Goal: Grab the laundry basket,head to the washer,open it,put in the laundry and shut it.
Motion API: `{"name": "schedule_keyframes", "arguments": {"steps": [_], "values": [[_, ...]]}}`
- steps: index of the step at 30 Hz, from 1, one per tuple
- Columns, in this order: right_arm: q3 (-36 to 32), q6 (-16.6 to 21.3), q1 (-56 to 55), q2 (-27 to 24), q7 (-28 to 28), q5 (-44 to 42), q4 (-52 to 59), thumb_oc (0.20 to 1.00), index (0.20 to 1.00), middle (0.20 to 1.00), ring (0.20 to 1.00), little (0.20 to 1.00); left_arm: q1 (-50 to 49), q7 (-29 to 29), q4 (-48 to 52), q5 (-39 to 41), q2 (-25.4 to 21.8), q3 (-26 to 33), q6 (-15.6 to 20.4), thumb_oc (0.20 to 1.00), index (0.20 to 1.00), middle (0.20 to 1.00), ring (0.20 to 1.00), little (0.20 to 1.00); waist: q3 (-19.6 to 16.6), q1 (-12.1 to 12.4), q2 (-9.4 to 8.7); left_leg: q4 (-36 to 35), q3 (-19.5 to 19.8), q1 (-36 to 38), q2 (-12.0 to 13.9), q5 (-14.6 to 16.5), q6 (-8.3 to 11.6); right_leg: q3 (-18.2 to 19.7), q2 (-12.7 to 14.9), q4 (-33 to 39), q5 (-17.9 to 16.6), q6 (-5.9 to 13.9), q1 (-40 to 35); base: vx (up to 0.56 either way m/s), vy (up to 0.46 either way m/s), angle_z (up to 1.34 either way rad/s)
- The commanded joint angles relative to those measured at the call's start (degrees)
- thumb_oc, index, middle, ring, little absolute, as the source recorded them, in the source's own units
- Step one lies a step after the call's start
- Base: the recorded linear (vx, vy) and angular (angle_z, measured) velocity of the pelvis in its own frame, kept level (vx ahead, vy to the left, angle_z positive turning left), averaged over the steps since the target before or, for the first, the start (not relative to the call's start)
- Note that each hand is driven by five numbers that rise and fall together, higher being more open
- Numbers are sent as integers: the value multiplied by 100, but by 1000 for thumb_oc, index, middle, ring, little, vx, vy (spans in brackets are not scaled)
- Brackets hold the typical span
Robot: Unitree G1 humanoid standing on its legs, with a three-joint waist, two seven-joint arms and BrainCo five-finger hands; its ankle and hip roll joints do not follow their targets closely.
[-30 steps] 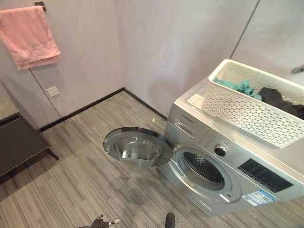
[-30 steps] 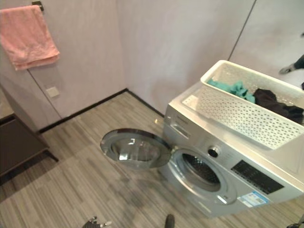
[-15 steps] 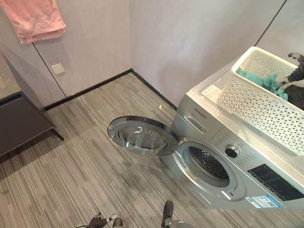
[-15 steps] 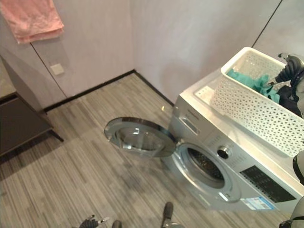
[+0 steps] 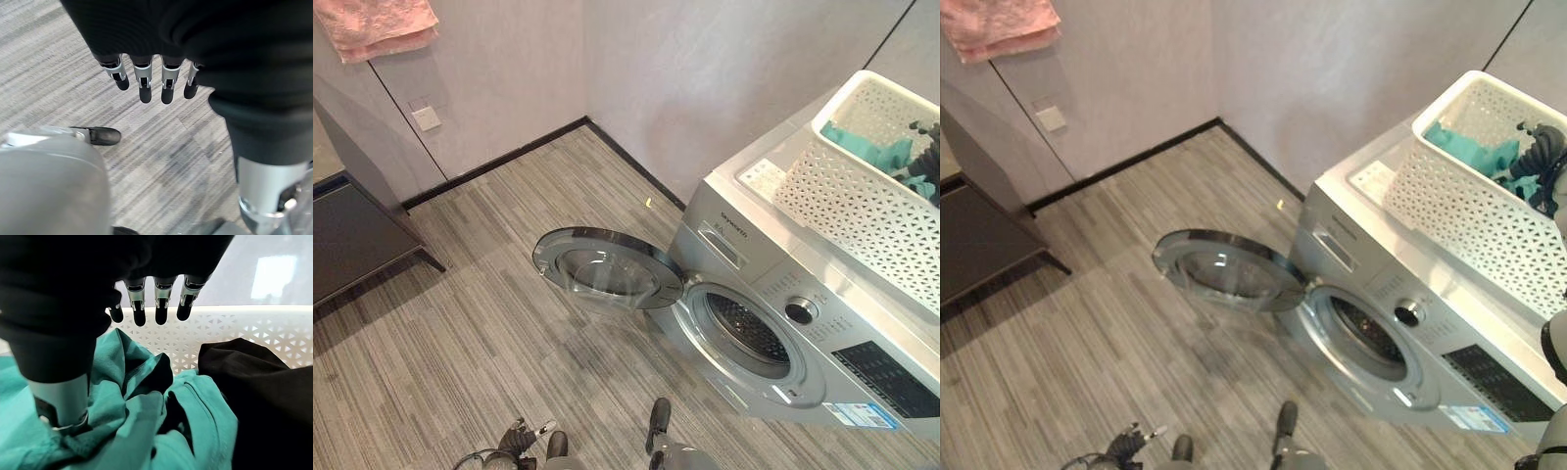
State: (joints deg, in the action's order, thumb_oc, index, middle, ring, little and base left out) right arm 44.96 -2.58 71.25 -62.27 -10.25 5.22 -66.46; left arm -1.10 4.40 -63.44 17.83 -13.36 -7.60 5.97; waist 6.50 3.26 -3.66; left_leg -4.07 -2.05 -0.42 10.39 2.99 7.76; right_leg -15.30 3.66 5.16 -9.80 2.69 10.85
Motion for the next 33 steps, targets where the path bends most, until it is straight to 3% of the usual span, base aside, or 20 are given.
{"name": "schedule_keyframes", "arguments": {"steps": [1,3,16,18,25,33], "values": [[233,2,313,188,92,-131,-447,1000,1000,1000,1000,1000,228,107,80,179,-307,-320,167,1000,1000,1000,1000,1000,259,159,-258,82,-96,-273,254,-686,153,-92,250,-92,1059,315,-472,4,-32,9],[239,-42,268,234,-11,-139,-653,1000,1000,1000,1000,1000,165,98,248,263,-354,-312,180,1000,1000,1000,1000,1000,381,236,-239,68,-1,-432,280,-847,211,-148,233,-59,1052,295,-388,13,-53,23],[306,-49,-220,147,-437,110,-720,1000,1000,1000,1000,1000,-156,93,184,458,-447,2,214,1000,1000,1000,1000,1000,680,430,-104,-93,70,-761,378,-1147,342,-244,144,-110,1097,252,-15,0,-49,8],[384,-35,-214,155,-495,70,-538,213,213,213,213,213,-175,79,134,432,-431,-20,217,1000,1000,1000,1000,1000,685,432,-84,-93,66,-743,414,-1214,347,-242,118,-102,1112,231,-26,21,-35,0],[212,45,-170,232,-203,-77,-495,200,200,200,200,200,-139,103,123,398,-364,-101,216,1000,1000,1000,1000,1000,581,403,-58,-93,45,-641,463,-1246,367,-241,65,-68,1137,214,-143,4,-3,0],[-643,201,186,64,927,-609,-444,200,200,200,200,200,62,272,34,83,-310,-185,222,1000,1000,1000,1000,1000,381,319,-38,-93,19,-394,440,-1078,320,-238,96,-67,1177,251,-378,12,9,0]]}}
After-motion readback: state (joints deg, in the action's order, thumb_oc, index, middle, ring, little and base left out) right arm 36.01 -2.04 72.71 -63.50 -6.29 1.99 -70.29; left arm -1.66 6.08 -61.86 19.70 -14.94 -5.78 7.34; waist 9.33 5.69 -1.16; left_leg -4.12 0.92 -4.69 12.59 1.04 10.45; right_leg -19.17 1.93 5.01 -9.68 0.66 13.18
